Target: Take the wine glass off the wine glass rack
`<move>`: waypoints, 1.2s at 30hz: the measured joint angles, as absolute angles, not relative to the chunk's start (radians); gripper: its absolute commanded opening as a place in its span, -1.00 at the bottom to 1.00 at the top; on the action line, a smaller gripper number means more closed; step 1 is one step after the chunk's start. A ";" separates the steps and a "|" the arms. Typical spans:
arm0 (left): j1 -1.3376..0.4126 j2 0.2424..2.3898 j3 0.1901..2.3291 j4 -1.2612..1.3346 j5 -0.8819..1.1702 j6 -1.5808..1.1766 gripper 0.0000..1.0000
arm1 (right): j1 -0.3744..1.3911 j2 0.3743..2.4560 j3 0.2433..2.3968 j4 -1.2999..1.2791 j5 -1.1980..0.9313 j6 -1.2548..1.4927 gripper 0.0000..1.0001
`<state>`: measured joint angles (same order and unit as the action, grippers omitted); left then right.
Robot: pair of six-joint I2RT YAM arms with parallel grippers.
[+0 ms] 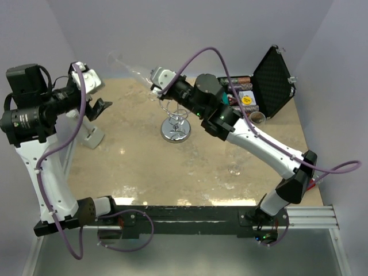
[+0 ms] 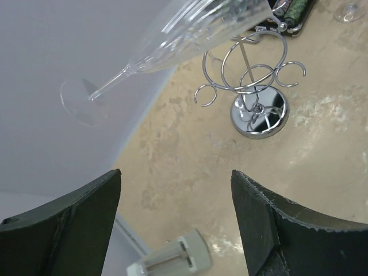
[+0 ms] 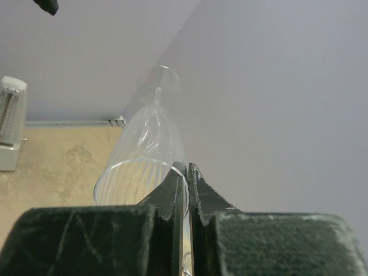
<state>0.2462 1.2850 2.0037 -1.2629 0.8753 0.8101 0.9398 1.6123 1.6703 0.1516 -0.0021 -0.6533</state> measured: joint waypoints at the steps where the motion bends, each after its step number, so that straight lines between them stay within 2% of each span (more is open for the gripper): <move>1: 0.245 1.275 2.009 -1.269 0.892 0.868 0.66 | 0.933 1.607 1.696 0.124 -0.010 -0.644 -1.00; 6: 0.239 1.283 2.009 -1.293 0.937 1.036 0.63 | 0.915 1.598 1.813 -0.069 -0.062 -0.627 -1.00; 13: 0.239 1.341 1.943 -1.144 0.994 0.984 0.61 | 0.903 1.599 2.016 -0.585 -0.177 -0.665 -1.00; 16: 0.233 1.323 1.861 -1.100 1.031 0.988 0.63 | 0.902 1.596 2.035 -0.757 -0.186 -0.682 -1.00; 19: 0.174 1.287 1.742 -1.061 1.029 1.014 0.63 | 0.899 1.567 1.922 -0.864 -0.183 -0.685 -1.00; 28: -0.257 1.232 1.472 -0.854 0.916 0.934 0.57 | 0.873 1.494 1.566 -1.010 -0.040 -0.686 -1.00; 36: -0.288 1.223 1.422 -0.690 0.863 0.795 0.55 | 0.805 1.286 1.396 -1.022 0.027 -0.685 -1.00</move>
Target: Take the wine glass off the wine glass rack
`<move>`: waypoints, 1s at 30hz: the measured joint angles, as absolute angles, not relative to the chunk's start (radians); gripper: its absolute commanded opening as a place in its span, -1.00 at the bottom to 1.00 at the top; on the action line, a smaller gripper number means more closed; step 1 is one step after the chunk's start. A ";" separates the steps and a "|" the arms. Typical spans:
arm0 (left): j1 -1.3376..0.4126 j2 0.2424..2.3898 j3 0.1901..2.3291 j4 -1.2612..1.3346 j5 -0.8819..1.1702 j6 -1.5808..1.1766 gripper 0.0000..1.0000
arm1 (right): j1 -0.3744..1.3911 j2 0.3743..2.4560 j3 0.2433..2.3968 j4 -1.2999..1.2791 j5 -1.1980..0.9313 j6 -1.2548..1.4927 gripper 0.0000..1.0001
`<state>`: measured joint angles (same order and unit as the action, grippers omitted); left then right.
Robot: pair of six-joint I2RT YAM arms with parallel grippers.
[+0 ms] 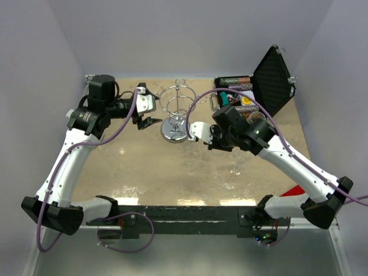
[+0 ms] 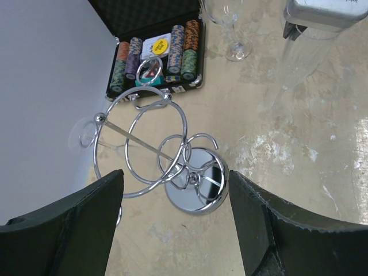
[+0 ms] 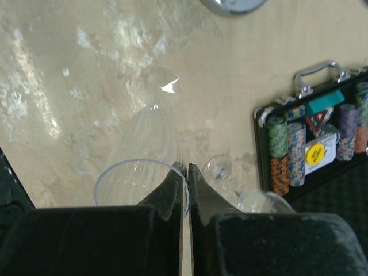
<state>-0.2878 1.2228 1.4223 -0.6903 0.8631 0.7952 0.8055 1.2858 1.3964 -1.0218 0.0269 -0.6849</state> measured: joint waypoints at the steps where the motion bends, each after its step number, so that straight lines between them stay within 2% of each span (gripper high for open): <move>1: -0.288 1.223 1.421 -0.678 0.861 0.788 0.55 | 0.795 1.269 1.372 -1.027 0.036 -0.688 -1.00; 7: -0.291 1.222 1.394 -0.647 0.855 0.760 0.54 | 0.619 1.279 1.341 -1.034 0.077 -0.738 -1.00; 15: -0.311 1.212 1.337 -0.641 0.845 0.733 0.54 | 0.411 1.423 1.411 -1.025 0.081 -0.817 -1.00; 21: -0.316 1.178 1.310 -0.633 0.832 0.715 0.53 | 0.363 1.507 1.493 -1.024 0.022 -0.825 -1.00; 30: -0.317 1.150 1.290 -0.621 0.822 0.698 0.53 | 0.363 1.520 1.510 -1.018 -0.086 -0.812 -1.00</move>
